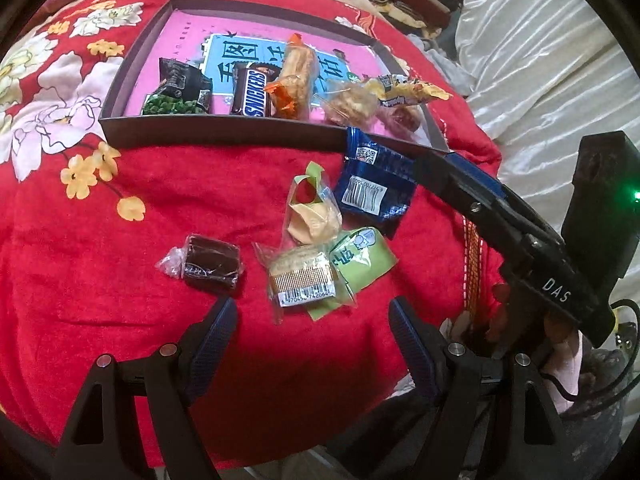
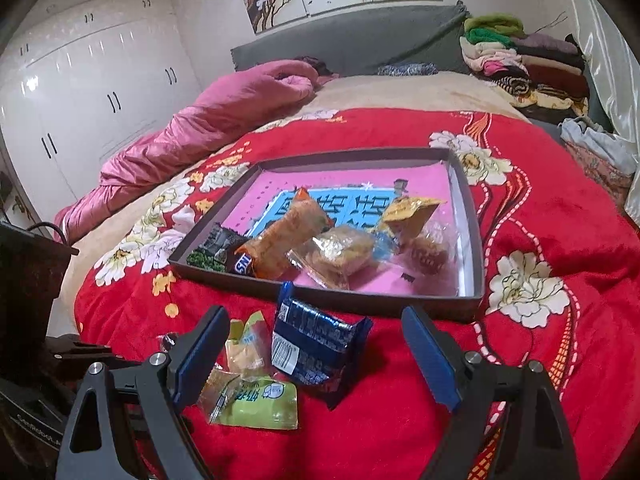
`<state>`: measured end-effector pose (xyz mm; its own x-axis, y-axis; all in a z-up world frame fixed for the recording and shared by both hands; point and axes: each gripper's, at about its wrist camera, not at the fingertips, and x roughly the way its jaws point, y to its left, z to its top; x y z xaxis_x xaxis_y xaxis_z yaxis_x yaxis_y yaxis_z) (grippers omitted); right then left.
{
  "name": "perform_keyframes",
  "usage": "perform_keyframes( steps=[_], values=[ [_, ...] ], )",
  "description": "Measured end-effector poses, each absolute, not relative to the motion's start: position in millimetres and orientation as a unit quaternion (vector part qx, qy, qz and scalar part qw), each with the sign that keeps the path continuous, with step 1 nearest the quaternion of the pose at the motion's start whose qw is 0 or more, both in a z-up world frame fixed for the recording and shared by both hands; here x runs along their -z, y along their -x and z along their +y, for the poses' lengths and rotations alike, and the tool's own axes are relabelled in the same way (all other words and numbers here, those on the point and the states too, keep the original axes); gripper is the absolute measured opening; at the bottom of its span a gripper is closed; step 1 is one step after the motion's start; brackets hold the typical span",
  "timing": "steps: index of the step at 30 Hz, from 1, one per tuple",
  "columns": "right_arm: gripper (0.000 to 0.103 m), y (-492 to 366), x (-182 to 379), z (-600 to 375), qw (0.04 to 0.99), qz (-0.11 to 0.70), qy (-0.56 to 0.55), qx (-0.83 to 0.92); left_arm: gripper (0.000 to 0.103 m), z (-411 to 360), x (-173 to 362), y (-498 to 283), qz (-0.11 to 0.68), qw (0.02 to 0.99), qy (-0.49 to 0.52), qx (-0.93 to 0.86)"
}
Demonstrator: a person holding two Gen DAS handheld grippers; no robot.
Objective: Organize snacks
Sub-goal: 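Move both tools down toward the snacks on the bedspread beside the tray, then grasp the cake pack with the left tool while the right grasps the blue biscuit pack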
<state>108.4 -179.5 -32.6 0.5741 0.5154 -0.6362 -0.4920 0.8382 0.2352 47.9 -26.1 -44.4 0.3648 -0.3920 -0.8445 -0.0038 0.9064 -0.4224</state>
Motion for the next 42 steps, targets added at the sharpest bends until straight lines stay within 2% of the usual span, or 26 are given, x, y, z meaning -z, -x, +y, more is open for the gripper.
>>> perform_keyframes(
  steps=[15, 21, 24, 32, 37, 42],
  values=[
    [0.086, -130.5, 66.2, -168.3, 0.857, 0.429, -0.038, -0.283, 0.079, -29.7, 55.1, -54.4, 0.558, 0.797, 0.198, 0.119],
    [0.068, -134.4, 72.4, -161.8, 0.852, 0.434, -0.028, -0.292, 0.079, -32.5, 58.7, -60.7, 0.558, 0.796, 0.204, 0.117],
    [0.056, -135.0, 73.2, -157.9, 0.853, 0.431, -0.017, -0.294, 0.079, -33.0, 59.4, -62.5, 0.557, 0.796, 0.207, 0.116],
    [0.051, -128.6, 61.7, -158.5, 0.858, 0.41, -0.009, -0.309, 0.077, -37.9, 63.5, -70.3, 0.557, 0.796, 0.213, 0.108],
    [0.051, -126.0, 51.7, -168.0, 0.863, 0.393, -0.031, -0.316, 0.05, -36.0, 68.7, -73.4, 0.56, 0.793, 0.218, 0.099],
    [0.051, -125.7, 45.0, -172.0, 0.867, 0.379, -0.043, -0.321, 0.046, -33.1, 70.0, -73.6, 0.561, 0.792, 0.22, 0.098]
  ],
)
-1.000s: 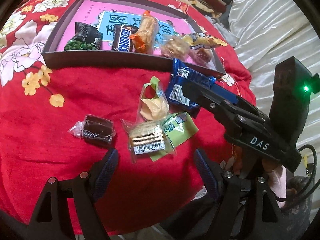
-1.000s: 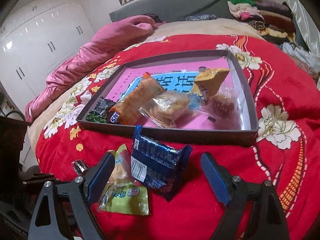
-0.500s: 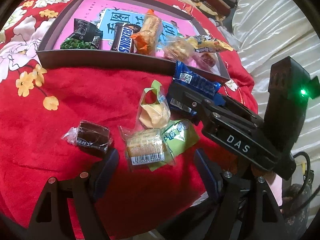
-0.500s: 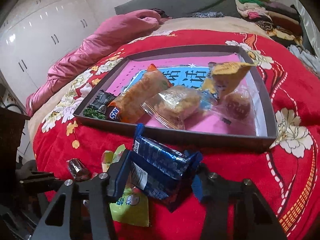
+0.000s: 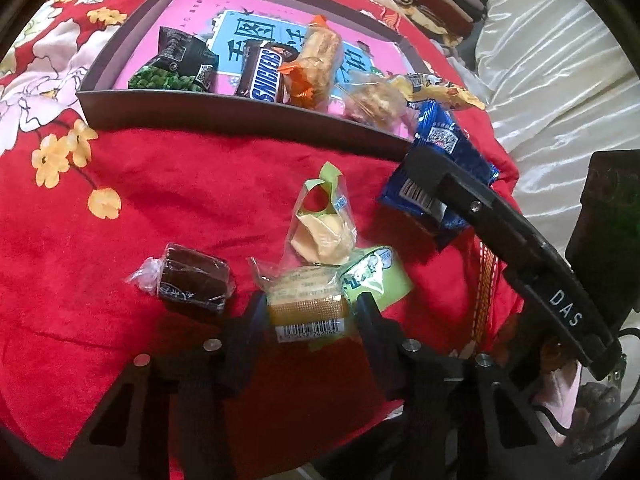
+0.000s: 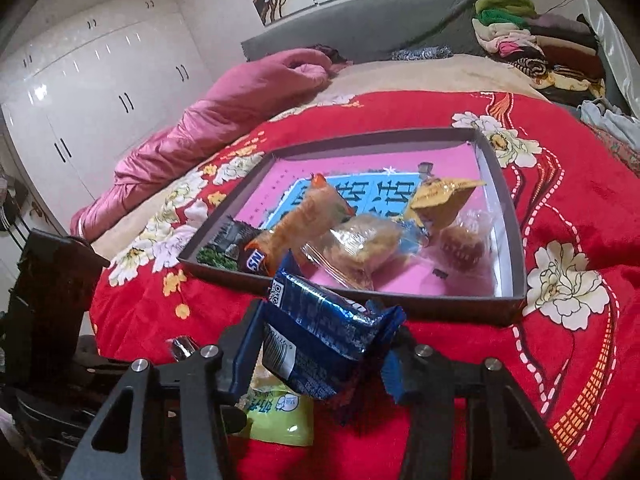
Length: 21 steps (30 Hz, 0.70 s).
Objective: Organize snacks
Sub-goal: 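Grasp the cake pack with the left tool while the right grasps the blue biscuit pack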
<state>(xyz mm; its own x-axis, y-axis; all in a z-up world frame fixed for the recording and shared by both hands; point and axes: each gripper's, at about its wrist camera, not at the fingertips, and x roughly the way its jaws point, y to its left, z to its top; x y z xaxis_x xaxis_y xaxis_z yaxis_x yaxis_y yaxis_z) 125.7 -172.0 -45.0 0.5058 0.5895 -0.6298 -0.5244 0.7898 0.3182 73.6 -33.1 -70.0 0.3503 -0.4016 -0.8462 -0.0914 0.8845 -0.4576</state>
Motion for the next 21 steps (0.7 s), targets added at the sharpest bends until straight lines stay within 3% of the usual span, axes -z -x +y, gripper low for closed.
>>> perform_keyframes(
  steps=[21],
  values=[
    [0.051, -116.7, 16.1, -187.2, 0.891, 0.303, -0.067, -0.33, 0.044, -25.1, 5.5, -72.9, 0.488, 0.849, 0.177, 0.098]
  ],
)
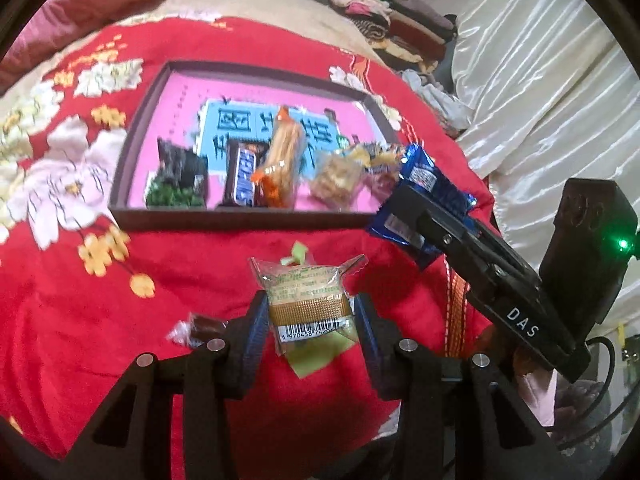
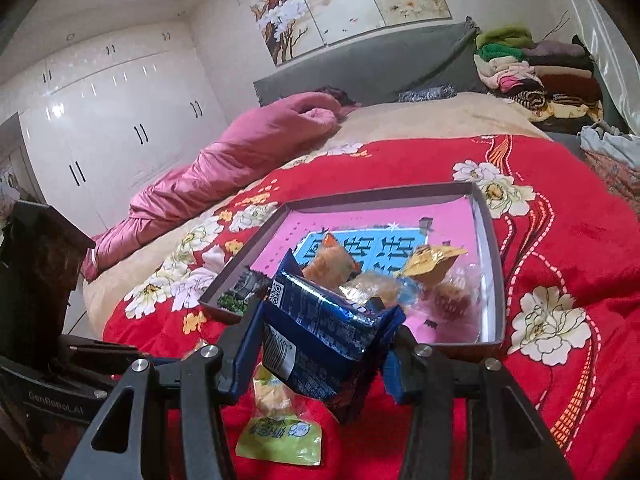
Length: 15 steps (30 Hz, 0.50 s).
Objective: Organize snacks
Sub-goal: 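Grasp the cake pack with the left tool while the right grasps the blue biscuit pack, then carry the cake pack into the tray with the left tool while the right carries the blue pack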
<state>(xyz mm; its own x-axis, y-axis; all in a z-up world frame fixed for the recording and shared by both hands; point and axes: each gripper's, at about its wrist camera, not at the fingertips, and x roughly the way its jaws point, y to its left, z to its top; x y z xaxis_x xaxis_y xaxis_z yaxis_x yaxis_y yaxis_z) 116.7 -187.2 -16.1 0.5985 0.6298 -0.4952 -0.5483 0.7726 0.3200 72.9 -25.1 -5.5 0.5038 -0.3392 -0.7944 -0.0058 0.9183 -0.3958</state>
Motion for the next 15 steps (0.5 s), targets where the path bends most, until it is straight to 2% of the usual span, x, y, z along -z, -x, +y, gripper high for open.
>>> perform_keyframes(
  steps=[15],
  values=[
    [0.051, -130.2, 9.8, -204.3, 0.908, 0.279, -0.079, -0.303, 0.044, 0.8, -10.6, -100.4, 0.455, 0.87, 0.18, 0.058]
  ],
)
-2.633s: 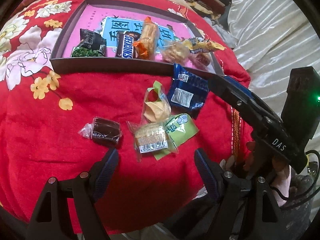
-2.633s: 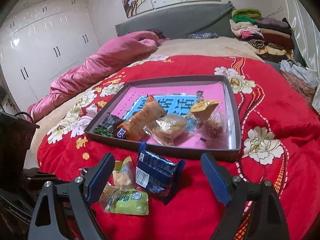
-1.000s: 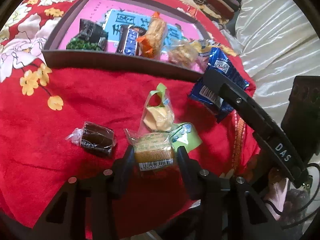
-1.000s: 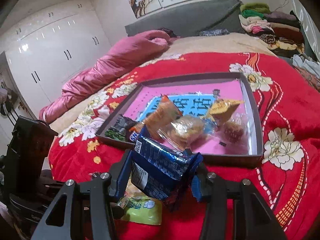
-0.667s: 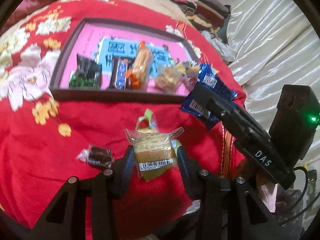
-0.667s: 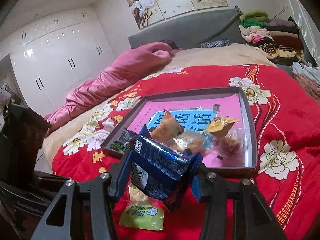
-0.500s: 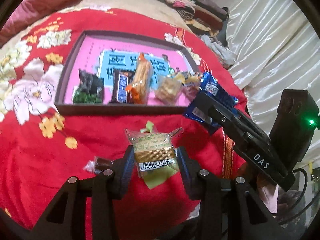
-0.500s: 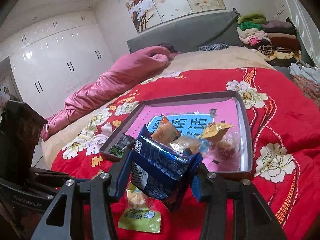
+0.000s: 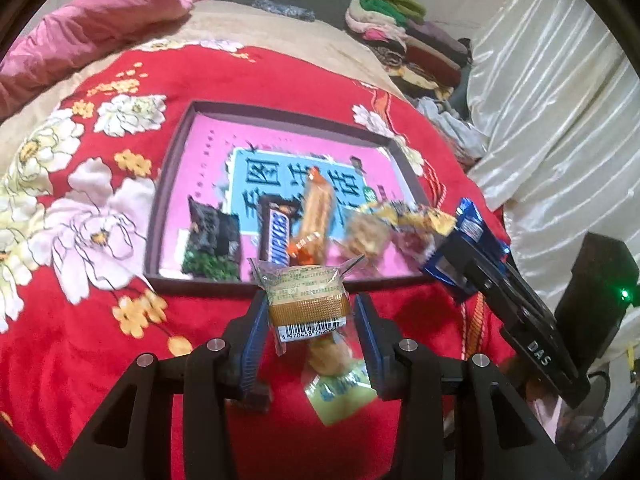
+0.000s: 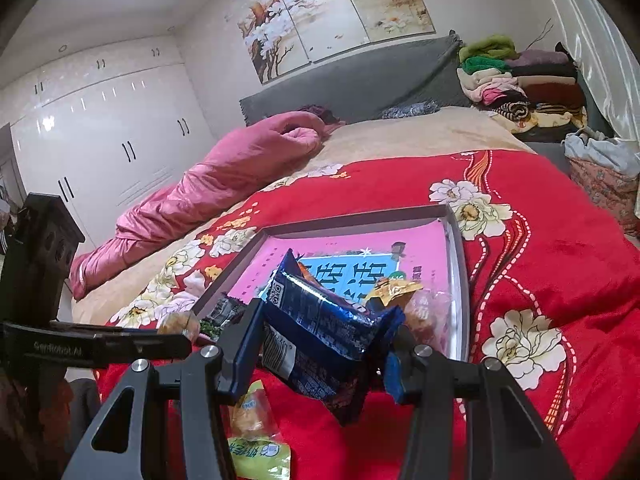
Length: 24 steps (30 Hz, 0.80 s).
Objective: Organize snacks
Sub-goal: 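Carry the cake pack into the tray with the left tool while the right carries the blue pack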
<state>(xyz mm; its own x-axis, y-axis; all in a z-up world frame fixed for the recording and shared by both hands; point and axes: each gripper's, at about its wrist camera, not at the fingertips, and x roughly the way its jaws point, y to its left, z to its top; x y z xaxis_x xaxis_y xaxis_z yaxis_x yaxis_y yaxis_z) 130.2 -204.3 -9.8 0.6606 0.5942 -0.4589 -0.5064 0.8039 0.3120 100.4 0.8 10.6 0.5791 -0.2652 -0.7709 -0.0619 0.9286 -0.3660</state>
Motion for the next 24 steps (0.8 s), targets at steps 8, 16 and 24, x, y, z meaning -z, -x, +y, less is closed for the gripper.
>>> perform_keyframes(
  steps=[8, 16, 24],
  values=[
    [0.051, -134.5, 9.5, -202.4, 0.909, 0.278, -0.073, -0.303, 0.044, 12.8, -9.8, -111.0, 0.448, 0.876, 0.177, 0.036],
    [0.051, -139.5, 10.9, -197.5, 0.91, 0.278, -0.061, -0.303, 0.044, 17.1, -8.9, -120.8, 0.444, 0.878, 0.174, 0.028],
    [0.051, -147.8, 15.0, -197.8, 0.909, 0.285, -0.062, -0.297, 0.044, 14.0, -2.2, -126.6, 0.45, 0.876, 0.172, 0.028]
  ],
)
